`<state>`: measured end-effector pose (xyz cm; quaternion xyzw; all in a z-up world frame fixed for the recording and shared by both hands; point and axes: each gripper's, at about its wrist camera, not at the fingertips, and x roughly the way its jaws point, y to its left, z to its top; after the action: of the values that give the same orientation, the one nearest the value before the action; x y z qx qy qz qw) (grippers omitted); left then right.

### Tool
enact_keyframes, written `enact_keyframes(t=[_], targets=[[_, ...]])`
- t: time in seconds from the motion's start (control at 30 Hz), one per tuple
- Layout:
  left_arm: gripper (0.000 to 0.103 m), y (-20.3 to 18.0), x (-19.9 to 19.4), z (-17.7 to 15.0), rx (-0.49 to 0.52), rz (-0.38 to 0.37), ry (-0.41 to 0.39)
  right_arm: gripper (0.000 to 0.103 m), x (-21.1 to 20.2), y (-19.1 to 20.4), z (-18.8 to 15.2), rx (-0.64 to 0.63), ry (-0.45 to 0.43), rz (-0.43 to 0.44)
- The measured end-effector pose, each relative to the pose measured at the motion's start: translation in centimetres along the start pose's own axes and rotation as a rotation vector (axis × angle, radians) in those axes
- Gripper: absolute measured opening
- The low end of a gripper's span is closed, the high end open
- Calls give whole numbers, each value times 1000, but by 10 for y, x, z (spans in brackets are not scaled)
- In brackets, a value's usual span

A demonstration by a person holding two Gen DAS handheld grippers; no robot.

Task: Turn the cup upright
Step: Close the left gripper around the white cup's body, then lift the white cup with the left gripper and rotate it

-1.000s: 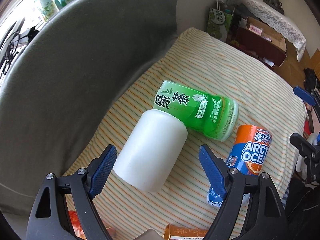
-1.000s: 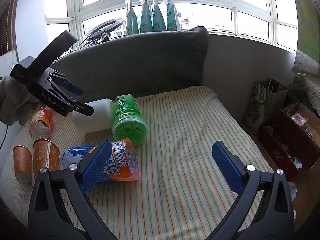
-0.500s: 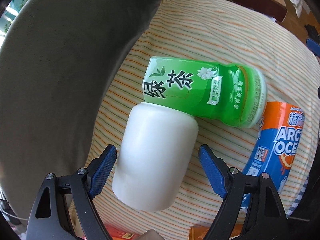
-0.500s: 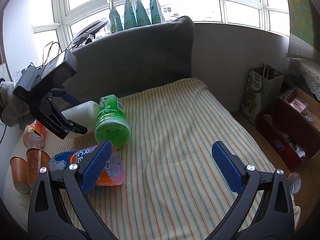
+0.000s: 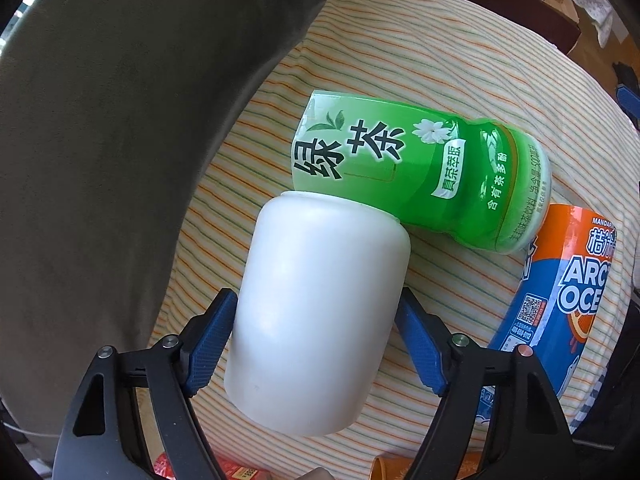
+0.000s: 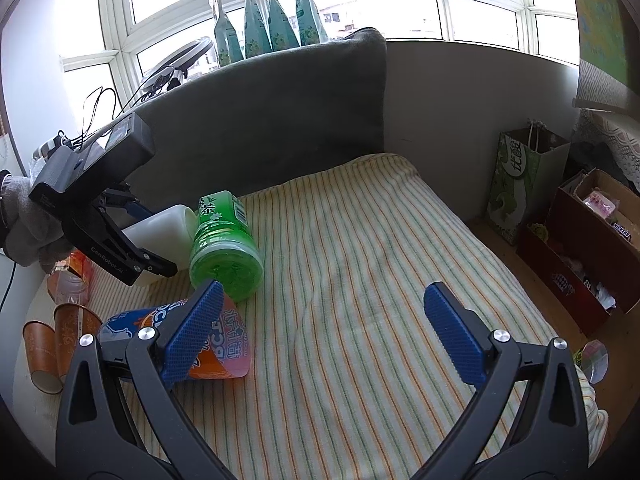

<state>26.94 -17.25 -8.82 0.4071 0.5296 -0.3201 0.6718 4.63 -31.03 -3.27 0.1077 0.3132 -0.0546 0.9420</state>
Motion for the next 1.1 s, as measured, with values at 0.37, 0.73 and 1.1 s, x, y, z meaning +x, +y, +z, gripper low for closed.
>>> enact_keyframes(t=[0.37, 0.73, 1.1], targets=[[75, -11, -42, -17, -45, 11, -33, 102, -5, 1, -2, 12, -8, 12], [74, -12, -65, -23, -84, 23, -61, 102, -10, -3, -3, 28, -20, 3], [74, -34, -105, -57, -95, 30, -120, 102, -23, 6, -9, 24, -24, 32]])
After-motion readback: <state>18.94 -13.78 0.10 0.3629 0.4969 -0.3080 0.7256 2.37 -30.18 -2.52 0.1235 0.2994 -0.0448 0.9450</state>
